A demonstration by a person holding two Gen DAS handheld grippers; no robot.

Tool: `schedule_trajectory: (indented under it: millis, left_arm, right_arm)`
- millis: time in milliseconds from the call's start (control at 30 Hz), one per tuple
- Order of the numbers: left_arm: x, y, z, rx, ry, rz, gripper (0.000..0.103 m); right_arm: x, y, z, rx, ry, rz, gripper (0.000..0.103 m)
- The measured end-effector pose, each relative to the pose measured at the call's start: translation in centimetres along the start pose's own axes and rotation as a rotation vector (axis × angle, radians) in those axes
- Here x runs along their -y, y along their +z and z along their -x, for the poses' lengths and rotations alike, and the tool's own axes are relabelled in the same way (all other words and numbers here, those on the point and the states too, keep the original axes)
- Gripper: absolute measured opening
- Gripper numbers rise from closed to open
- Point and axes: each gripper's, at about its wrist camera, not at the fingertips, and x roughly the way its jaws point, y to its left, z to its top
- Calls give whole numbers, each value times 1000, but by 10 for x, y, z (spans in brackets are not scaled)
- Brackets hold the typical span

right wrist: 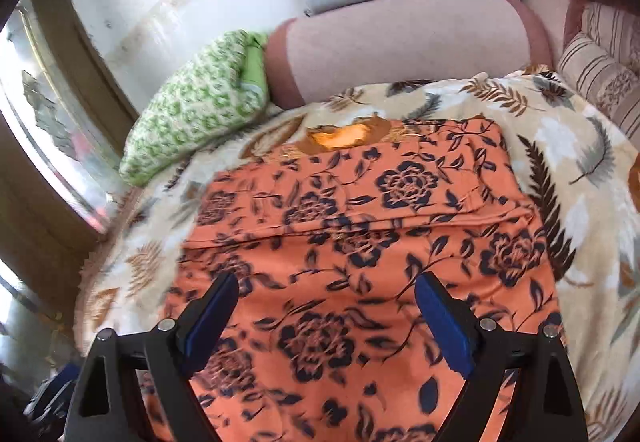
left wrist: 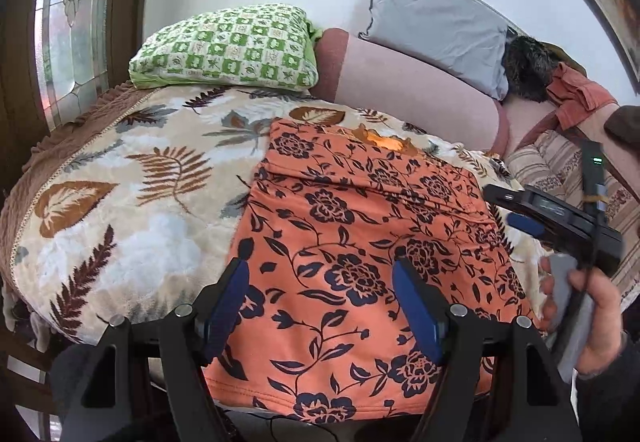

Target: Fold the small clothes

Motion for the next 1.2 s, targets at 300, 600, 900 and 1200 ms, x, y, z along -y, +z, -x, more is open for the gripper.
schedule_trajectory:
  millis: [300,600,900,1200]
  left_arm:
    - [0,-5,-21,-45,-9,11,75]
    - [-10,-1,-14,-18,36,16,75]
    - [-14,-1,-16,-7,-5,41,75]
    - [-38,-24,-25,-60,31,23,75]
  right_arm:
    - [-5,11,38,116,-27,29,92]
    - [-56,74,36,248,58,149,92]
    - [-46,31,70,207,20,172,92]
    - [68,-61,84,38,-140,-50,92]
